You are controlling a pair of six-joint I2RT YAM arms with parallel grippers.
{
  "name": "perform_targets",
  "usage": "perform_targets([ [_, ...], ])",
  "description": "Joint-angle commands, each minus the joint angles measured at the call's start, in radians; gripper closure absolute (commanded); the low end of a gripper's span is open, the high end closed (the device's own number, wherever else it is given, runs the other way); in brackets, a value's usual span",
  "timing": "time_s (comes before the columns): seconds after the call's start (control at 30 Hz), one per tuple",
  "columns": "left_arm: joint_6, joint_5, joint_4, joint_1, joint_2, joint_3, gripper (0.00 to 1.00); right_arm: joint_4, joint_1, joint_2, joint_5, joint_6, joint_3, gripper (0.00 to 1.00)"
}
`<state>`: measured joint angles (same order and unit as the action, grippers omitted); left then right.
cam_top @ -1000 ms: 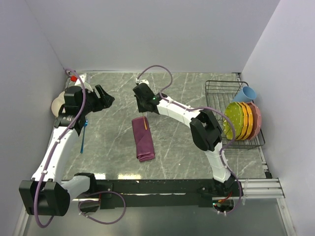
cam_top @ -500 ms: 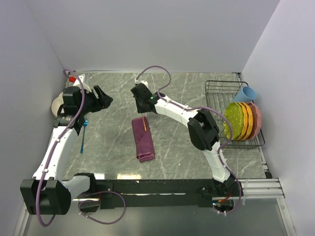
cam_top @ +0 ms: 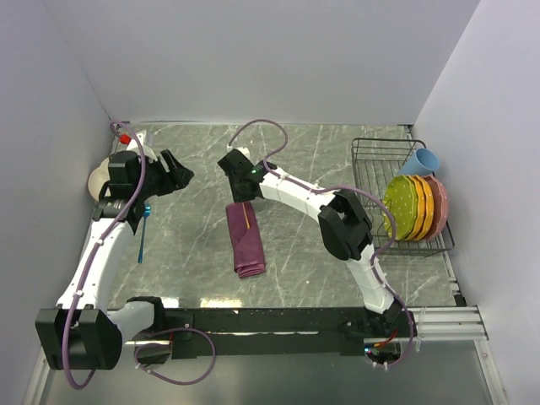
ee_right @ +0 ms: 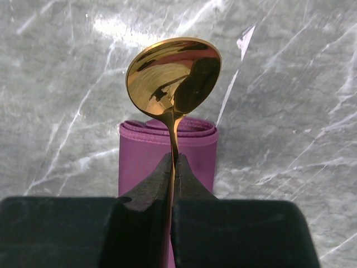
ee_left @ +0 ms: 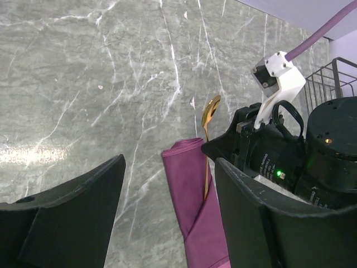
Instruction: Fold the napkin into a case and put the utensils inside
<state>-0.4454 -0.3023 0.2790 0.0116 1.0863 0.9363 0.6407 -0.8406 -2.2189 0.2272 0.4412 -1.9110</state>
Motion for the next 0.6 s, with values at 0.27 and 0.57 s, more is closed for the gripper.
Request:
perform_targets([
  [0.27,0.028,-0.023,-0.006,-0.009,-0.04,-0.014,0.29,0.062,-0.018,0.03,0.009,0.048,0.012,1.0],
  [0.57,0.036,-0.035,0.003,-0.039,-0.043,-0.022,0.29,0.097,-0.023,0.034,-0.025,0.083,0.047,1.0],
])
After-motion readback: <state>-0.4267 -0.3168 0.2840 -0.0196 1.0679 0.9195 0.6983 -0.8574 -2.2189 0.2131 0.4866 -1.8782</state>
